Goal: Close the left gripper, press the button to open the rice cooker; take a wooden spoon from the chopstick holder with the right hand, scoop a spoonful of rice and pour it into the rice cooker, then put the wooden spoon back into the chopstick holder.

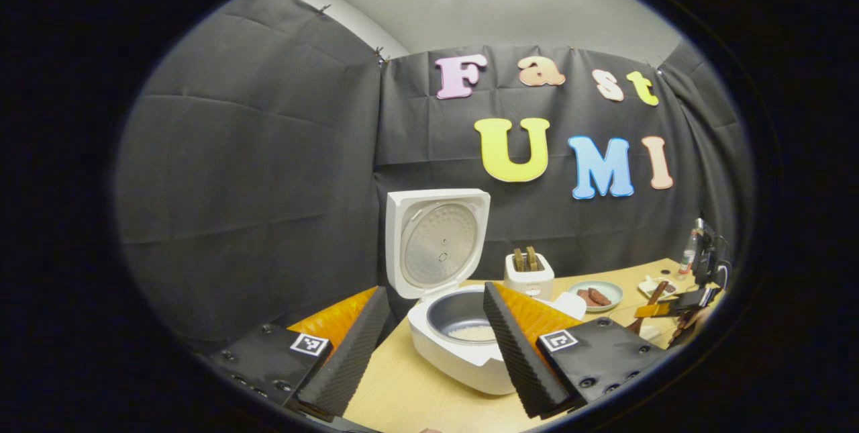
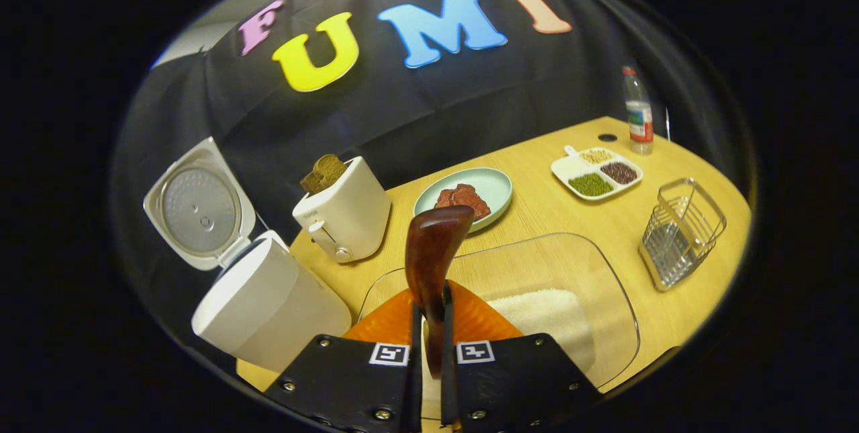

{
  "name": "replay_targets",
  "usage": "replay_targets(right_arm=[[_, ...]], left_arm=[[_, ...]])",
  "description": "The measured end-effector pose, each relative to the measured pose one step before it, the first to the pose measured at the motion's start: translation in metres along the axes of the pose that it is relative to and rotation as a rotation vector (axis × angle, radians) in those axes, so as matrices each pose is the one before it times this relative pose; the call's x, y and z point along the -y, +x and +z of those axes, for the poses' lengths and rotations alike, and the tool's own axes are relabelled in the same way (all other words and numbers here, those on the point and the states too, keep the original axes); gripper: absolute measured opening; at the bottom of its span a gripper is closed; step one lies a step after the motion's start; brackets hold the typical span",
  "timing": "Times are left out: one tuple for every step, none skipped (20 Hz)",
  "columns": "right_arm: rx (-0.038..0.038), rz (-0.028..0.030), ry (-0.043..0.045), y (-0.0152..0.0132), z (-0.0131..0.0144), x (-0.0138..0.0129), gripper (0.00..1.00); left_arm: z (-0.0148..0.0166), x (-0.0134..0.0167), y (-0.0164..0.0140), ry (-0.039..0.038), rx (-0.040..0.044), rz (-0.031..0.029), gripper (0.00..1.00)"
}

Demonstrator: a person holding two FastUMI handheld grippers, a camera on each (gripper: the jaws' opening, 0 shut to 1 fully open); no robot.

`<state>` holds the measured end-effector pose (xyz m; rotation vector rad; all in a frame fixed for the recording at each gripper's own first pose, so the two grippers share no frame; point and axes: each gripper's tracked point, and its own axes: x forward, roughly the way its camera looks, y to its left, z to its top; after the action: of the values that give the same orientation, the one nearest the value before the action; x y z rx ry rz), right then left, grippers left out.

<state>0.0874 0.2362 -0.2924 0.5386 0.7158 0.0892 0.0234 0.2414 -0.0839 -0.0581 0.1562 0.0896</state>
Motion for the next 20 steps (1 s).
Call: replay_targets(right_arm=[[-0.00972,0.00573,0.07003,0.00009,0.00129,0.00478,0.11],[-0.01169,0.00851,0.06741,0.00045,0.00188,0.00514,0.11],[-0.01412,0.01004,0.06534,0.00051,0.00032,0.00555,0.11],[-0.01118,0.01228,0.06493,-0.00058,0.00075,0.00433,0.11],[-0.00653,0.01252,0.05736,-0.00134,0.00287,0.00258,0.11],[-0.00441,0.00621,0.04158,-0.00224,0.00364,0.00320,0.11],[-0.00277,0.00404,0.02819,-0.00261,0.00274,0.00200,0.11],[0.00510,0.00017,0.01483,-0.00275,0.00490,0.00160,0.12],[0.00593,0.00736,0.01011,-0.00380,0.00491,-0.00096,0.11],[0.00431,0.01154,0.01248,-0.00416,0.00560,-0.00193,0.11],[0.00130,0.01834,0.02129,-0.00409,0.00484,-0.00347,0.11],[0.00007,0.02145,0.02867,-0.00323,0.00363,-0.00482,0.11],[0.00034,0.02359,0.03394,-0.00320,0.00400,-0.00625,0.11],[0.00171,0.02192,0.03276,-0.00271,0.00390,-0.00689,0.11],[0.00119,0.01889,0.03284,-0.00247,0.00344,-0.00722,0.11],[-0.00428,0.02208,0.02749,-0.00171,0.00122,-0.00888,0.11],[-0.00417,0.02186,0.02421,-0.00193,0.00161,-0.00951,0.11],[-0.00403,0.02457,0.01976,-0.00104,0.00050,-0.01026,0.11],[-0.00244,0.02023,0.01297,-0.00042,0.00006,-0.00923,0.11],[0.00025,0.01935,0.00942,0.00004,0.00042,-0.00899,0.11]], left_arm=[[0.00076,0.00013,0.00046,-0.00121,0.00007,0.00060,0.98],[-0.00003,0.00004,-0.00002,-0.00060,0.00043,0.00069,0.98],[0.00182,0.00056,-0.00007,0.00021,0.00206,-0.00115,0.98],[0.00150,0.00003,-0.00079,0.00125,0.00506,0.00011,0.98],[0.00266,0.00055,-0.00037,0.00017,0.00624,0.00132,0.98],[0.00231,0.00099,0.00010,-0.00307,0.00573,-0.00192,0.98],[0.00267,0.00157,-0.00126,-0.00402,0.00503,-0.00314,0.98],[0.00282,0.00137,-0.00085,-0.00195,0.00377,-0.00458,0.98],[0.00051,0.00138,0.00055,0.00200,0.00283,-0.00281,0.98],[0.00105,0.00209,0.00123,0.00148,0.00288,-0.00344,0.98],[0.00039,0.00346,0.00239,-0.00193,0.00179,-0.00407,0.98],[0.00011,0.00271,0.00201,-0.00423,0.00205,-0.00577,0.98],[0.00135,0.00287,-0.00073,-0.00356,0.00151,-0.00487,0.98],[0.00029,0.00204,0.00054,-0.00221,0.00150,-0.00455,0.98],[0.00023,0.00196,0.00110,-0.00116,0.00241,-0.00312,0.98],[0.00049,0.00181,-0.00041,-0.00153,0.00326,-0.00306,0.98],[0.00022,0.00111,-0.00055,-0.00171,0.00134,-0.00263,0.98],[-0.00176,0.00037,0.00066,0.00012,-0.00184,-0.00150,0.98],[-0.00014,-0.00150,-0.00050,0.00050,0.00056,0.00256,0.98],[0.00008,-0.00217,-0.00014,-0.00150,0.00068,0.00286,0.98]])
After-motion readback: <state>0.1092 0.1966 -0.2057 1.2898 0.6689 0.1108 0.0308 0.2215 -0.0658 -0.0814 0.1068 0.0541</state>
